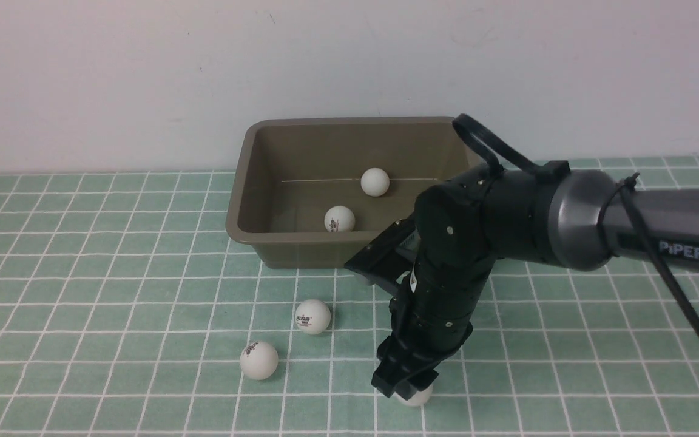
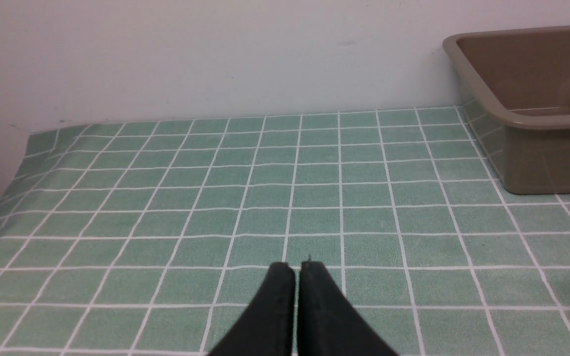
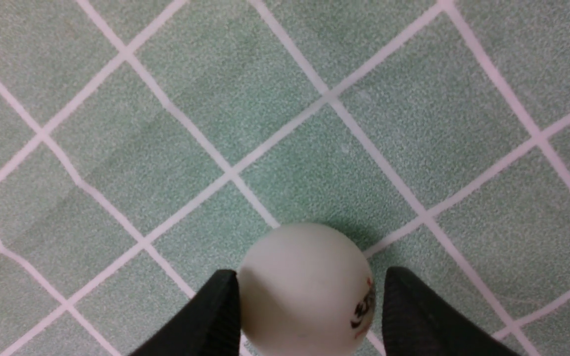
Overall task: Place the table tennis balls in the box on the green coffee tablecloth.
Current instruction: 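Reach for and grasp a ping pong ball on the table, then release the ping pong ball into the bin and lift the gripper away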
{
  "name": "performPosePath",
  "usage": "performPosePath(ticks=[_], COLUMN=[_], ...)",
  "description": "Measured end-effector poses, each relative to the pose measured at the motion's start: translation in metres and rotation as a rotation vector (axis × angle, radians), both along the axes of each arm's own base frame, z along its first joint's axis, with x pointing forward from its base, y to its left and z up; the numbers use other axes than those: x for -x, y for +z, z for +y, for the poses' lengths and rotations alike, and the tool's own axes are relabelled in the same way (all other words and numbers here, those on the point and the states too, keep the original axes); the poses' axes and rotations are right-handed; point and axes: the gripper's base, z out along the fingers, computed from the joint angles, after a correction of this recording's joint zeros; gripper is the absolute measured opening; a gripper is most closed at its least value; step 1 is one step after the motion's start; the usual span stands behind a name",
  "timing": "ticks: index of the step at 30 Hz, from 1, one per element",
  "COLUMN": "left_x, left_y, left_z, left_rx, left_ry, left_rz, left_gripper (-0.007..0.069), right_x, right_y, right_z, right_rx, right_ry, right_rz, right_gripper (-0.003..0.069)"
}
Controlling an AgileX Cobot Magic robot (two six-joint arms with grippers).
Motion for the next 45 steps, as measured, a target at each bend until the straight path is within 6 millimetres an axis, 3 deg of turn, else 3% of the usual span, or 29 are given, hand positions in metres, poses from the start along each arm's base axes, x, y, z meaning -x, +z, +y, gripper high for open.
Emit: performPosePath(ticks=[21,28,32,33,36,41,43,45], left_x=[0.000,0.000,0.000,0.000,0.000,0.000,0.000,0.000], left_y=[0.000,0.000,0.000,0.000,0.000,0.000,0.000,0.000], left_z=[0.000,0.000,0.000,0.000,0.000,0.000,0.000,0.000], left_rx=[0.000,0.000,0.000,0.000,0.000,0.000,0.000,0.000], left_ry=[0.000,0.000,0.000,0.000,0.000,0.000,0.000,0.000], left_rz=[0.000,0.000,0.000,0.000,0.000,0.000,0.000,0.000], left_gripper=[-0.0004,-0.0004,-0.0004,-0.0004,-0.0004,-0.0004,-0.0004,-0.0004], right_x=[-0.003,-0.003,-0.007,-0.011,-0.020,-0.049,-0.066,-0.080], right_y=[-0.025,-0.019,0.001,0.021,0.051,0.114,0.132,0.135], right_z=[0.001,0.001,0.004,0.008,0.016,0.026,0.021,0.013], right_rx=[0.051,0.058,0.045,0.026,-0.022,-0.136,-0.165,-0.172], right_ry=[-0.005,0.002,0.014,0.019,0.023,0.027,0.013,-0.009], right_rz=[0.040,0.041,0.028,0.006,-0.051,-0.314,-0.450,-0.515], right_gripper=[0.0373,0.0358,0.0358,0.0358,0.0358,0.0358,0.0358,0.0358])
